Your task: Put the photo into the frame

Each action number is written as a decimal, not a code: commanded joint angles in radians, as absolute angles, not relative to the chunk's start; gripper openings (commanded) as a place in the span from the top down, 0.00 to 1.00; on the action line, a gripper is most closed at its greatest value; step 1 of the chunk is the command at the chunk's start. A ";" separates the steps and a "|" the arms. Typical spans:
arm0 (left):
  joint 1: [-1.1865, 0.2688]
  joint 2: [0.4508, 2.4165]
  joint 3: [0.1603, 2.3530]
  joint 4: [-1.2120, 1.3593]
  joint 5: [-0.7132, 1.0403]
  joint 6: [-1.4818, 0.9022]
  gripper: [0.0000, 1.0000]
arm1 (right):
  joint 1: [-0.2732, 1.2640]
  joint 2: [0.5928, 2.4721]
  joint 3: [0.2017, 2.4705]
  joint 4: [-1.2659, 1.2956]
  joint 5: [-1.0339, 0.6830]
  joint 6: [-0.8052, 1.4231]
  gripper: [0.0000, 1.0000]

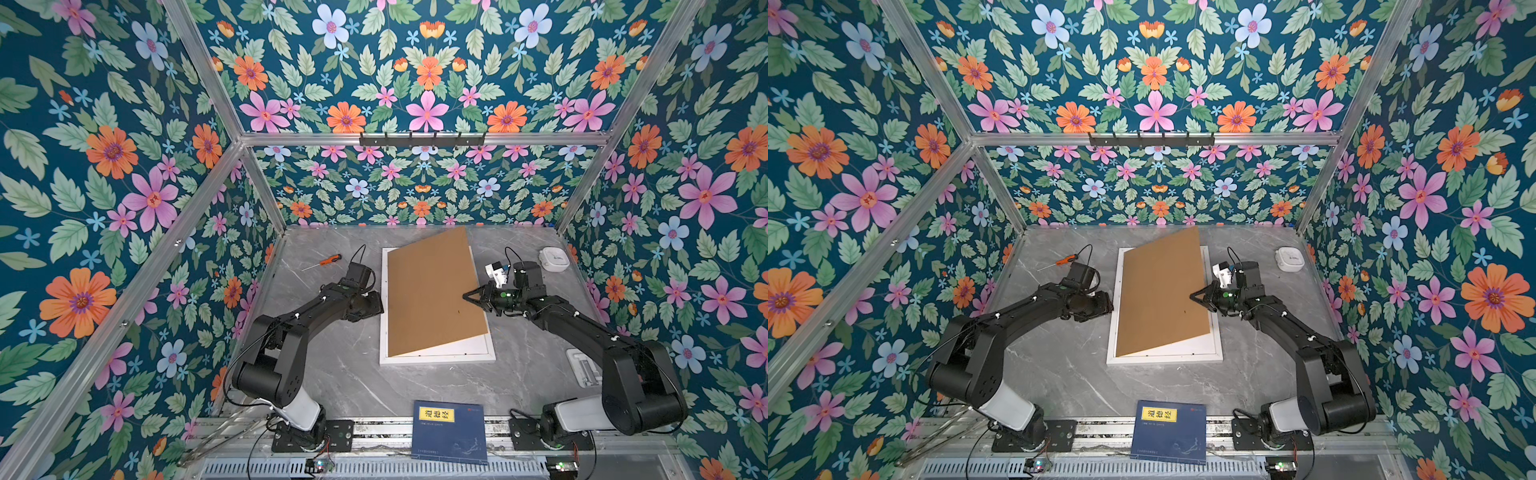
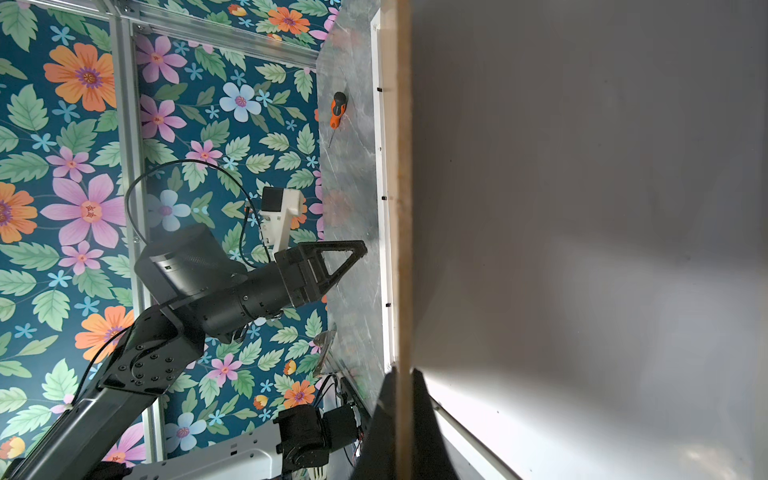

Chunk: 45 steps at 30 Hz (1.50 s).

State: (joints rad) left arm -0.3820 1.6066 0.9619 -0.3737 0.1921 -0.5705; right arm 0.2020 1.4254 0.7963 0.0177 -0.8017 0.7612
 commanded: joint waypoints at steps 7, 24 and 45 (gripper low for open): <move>-0.382 1.612 0.963 -0.365 0.197 -0.569 0.36 | 0.210 1.459 0.851 -0.157 -0.778 0.671 0.81; -0.382 1.627 0.980 -0.359 0.202 -0.568 0.36 | 0.210 1.525 0.951 -0.326 -0.746 0.537 0.66; -0.382 1.640 0.971 -0.345 0.210 -0.568 0.36 | 0.212 1.614 1.067 -0.561 -0.636 0.414 0.41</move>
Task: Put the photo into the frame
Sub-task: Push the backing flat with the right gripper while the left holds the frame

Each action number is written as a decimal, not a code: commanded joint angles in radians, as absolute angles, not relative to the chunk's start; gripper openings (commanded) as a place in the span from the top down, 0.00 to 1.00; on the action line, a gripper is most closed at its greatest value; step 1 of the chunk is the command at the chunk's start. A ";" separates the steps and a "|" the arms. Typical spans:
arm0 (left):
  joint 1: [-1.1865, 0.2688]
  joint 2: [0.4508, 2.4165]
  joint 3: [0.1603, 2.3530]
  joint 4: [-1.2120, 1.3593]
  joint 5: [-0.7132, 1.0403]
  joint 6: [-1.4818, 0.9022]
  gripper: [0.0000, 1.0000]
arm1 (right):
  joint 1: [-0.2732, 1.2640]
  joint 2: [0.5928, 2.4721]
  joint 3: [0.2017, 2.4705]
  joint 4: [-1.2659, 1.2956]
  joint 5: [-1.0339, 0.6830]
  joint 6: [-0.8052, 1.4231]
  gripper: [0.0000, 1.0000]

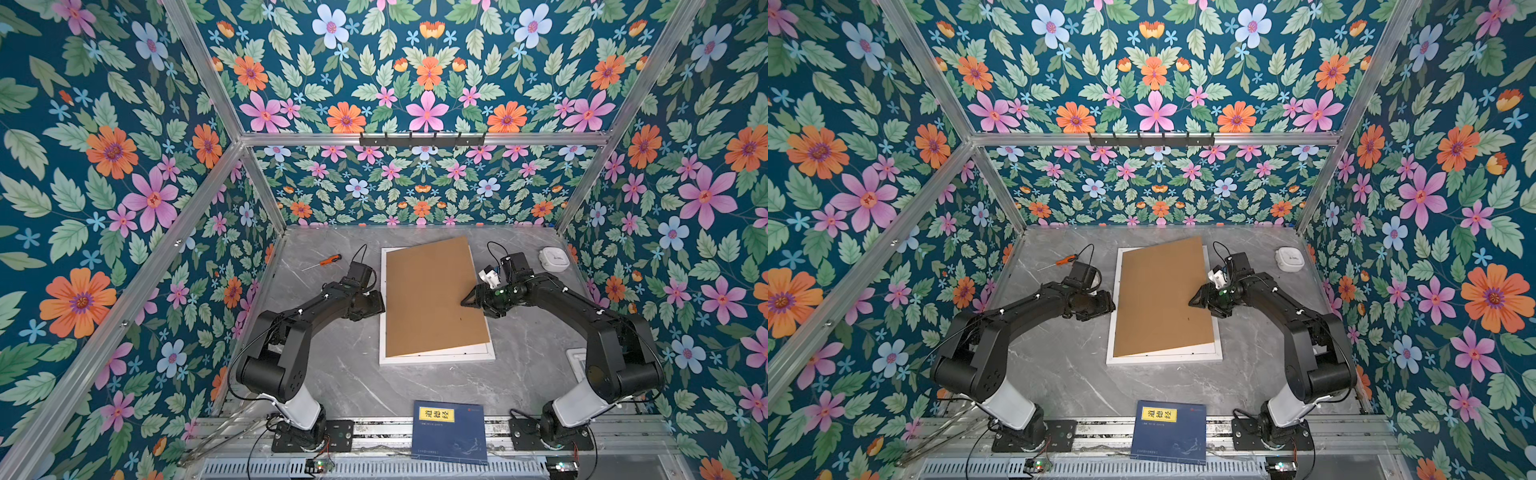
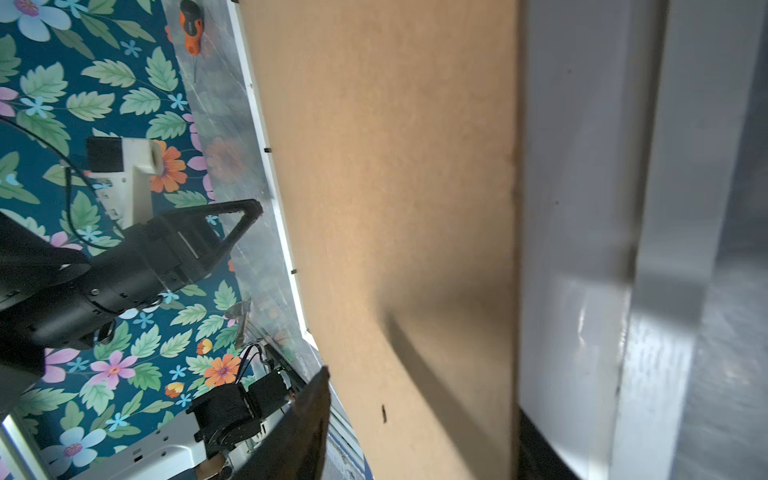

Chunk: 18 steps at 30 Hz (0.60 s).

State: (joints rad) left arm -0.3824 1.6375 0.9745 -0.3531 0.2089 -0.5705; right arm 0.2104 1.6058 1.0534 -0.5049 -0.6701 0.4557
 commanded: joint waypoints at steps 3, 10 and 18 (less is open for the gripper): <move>-0.381 1.638 0.965 -0.345 0.210 -0.568 0.36 | 0.212 1.627 1.079 -0.588 -0.596 0.403 0.39; -0.382 1.634 0.963 -0.347 0.209 -0.566 0.36 | 0.212 1.674 1.098 -0.605 -0.586 0.388 0.37; -0.381 1.641 0.963 -0.342 0.211 -0.568 0.36 | 0.212 1.711 1.115 -0.638 -0.559 0.365 0.34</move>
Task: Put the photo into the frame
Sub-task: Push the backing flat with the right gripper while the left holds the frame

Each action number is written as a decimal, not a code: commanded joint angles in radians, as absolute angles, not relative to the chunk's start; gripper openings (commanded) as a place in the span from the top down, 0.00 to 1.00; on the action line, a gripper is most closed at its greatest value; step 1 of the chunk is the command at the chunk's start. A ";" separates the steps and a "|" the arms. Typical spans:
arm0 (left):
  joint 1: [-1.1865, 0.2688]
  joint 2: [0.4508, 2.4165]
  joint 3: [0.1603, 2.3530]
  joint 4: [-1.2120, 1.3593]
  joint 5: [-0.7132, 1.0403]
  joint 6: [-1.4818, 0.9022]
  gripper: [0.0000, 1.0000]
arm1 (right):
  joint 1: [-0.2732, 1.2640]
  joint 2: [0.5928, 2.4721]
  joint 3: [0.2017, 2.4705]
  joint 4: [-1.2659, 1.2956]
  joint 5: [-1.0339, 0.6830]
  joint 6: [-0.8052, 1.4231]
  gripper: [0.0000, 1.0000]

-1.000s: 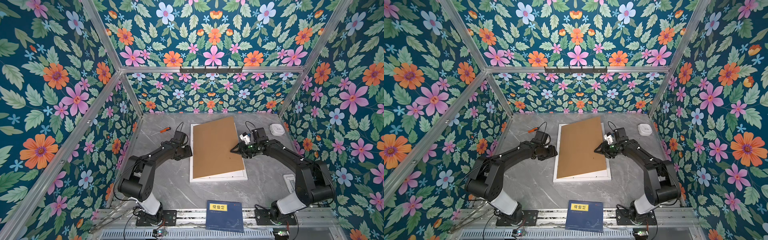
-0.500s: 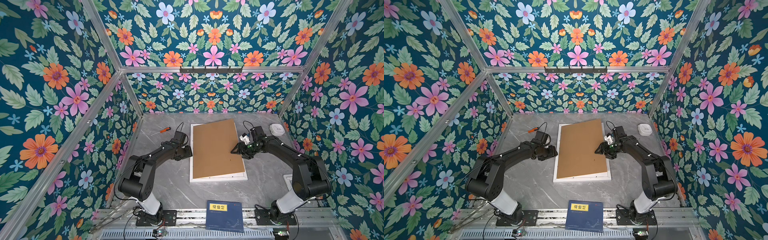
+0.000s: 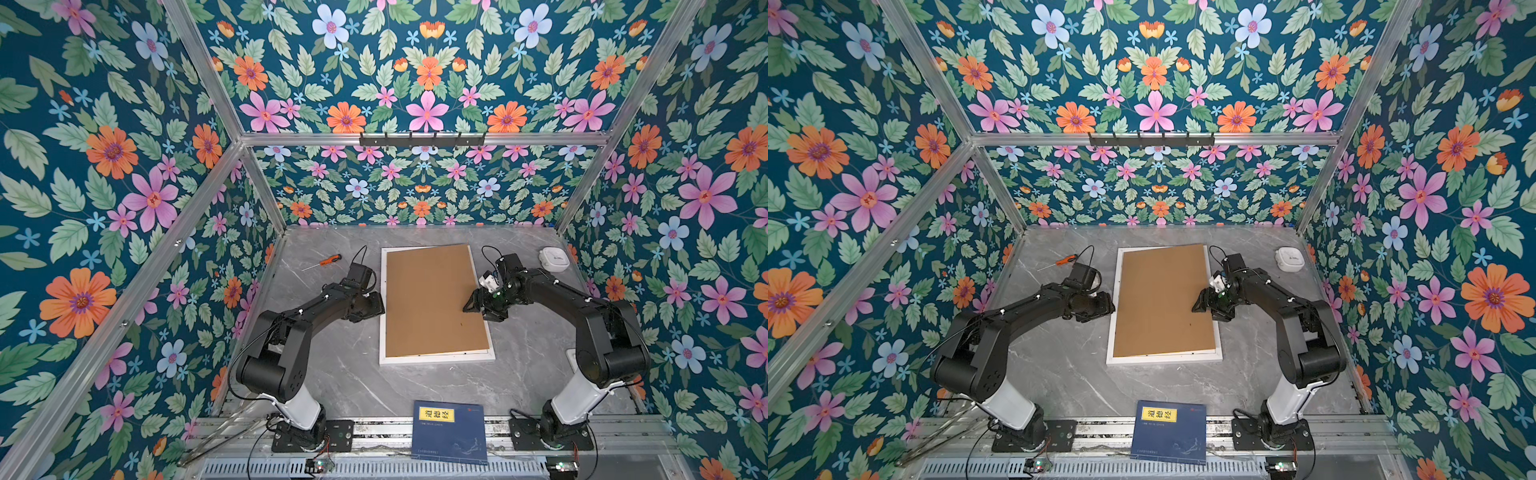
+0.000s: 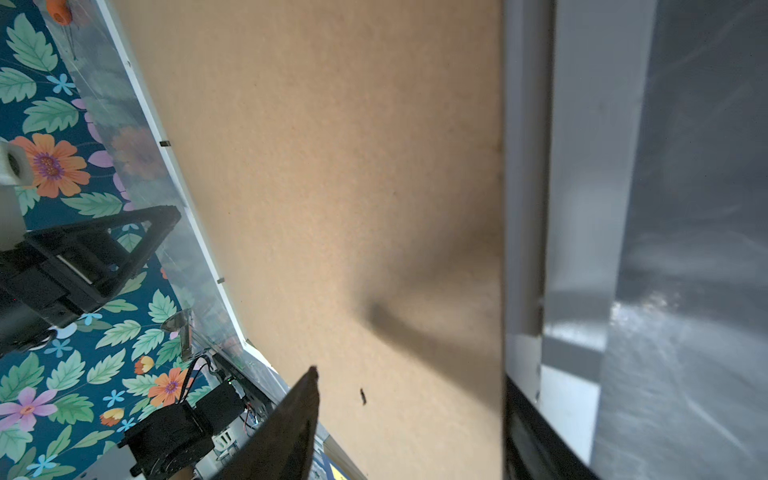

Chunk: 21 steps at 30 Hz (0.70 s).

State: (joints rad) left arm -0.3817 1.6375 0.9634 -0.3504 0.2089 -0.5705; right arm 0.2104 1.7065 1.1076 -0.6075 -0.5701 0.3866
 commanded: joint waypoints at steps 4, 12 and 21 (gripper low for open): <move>-0.382 1.641 0.963 -0.342 0.211 -0.566 0.36 | 0.212 1.715 1.119 -0.648 -0.534 0.360 0.34; -0.381 1.641 0.963 -0.343 0.210 -0.566 0.36 | 0.212 1.685 1.120 -0.659 -0.476 0.362 0.33; -0.382 1.641 0.966 -0.344 0.210 -0.565 0.36 | 0.212 1.601 1.101 -0.670 -0.463 0.370 0.31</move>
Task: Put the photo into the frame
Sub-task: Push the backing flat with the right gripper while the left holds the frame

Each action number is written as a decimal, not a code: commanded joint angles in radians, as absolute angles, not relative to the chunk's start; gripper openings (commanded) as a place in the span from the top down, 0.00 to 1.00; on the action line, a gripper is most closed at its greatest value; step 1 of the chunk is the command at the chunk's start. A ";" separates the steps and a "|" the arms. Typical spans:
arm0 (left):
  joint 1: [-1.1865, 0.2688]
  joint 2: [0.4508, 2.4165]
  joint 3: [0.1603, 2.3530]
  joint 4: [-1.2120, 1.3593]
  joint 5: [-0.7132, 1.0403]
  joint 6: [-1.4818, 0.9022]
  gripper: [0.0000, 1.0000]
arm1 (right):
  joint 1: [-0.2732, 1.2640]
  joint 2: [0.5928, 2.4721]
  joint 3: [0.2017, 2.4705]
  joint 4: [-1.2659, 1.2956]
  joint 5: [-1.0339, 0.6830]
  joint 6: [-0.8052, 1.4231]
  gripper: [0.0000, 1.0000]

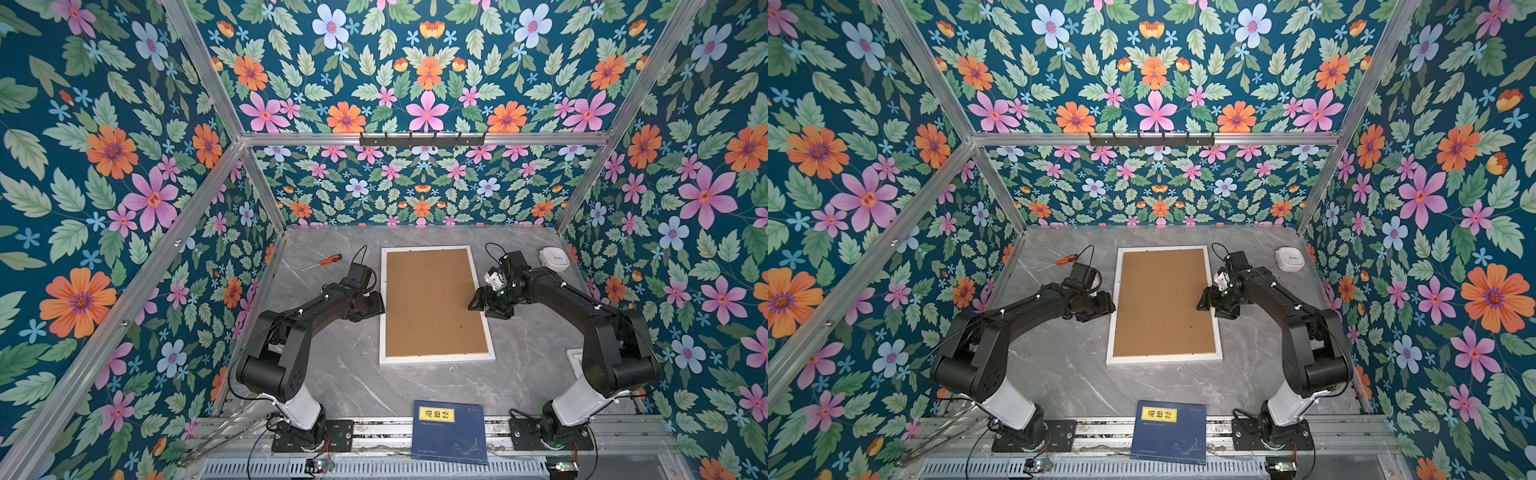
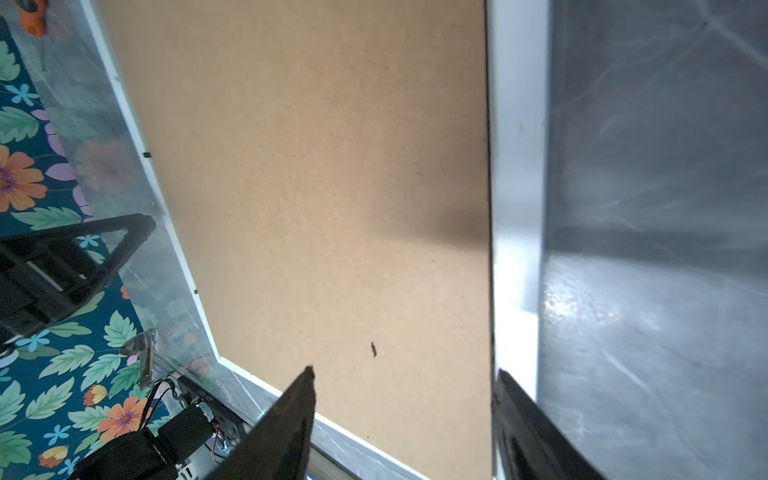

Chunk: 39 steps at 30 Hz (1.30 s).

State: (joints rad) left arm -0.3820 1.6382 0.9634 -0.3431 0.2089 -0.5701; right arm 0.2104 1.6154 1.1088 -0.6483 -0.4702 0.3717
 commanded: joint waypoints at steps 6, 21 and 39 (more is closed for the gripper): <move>-0.382 1.646 0.971 -0.337 0.217 -0.569 0.36 | 0.212 1.542 1.048 -0.690 -0.472 0.389 0.24; -0.382 1.654 1.022 -0.364 0.218 -0.558 0.36 | 0.434 1.344 0.923 -0.809 -0.433 0.562 0.04; -0.381 1.646 1.007 -0.354 0.219 -0.561 0.36 | 0.578 1.392 0.829 -0.614 -0.425 0.738 0.03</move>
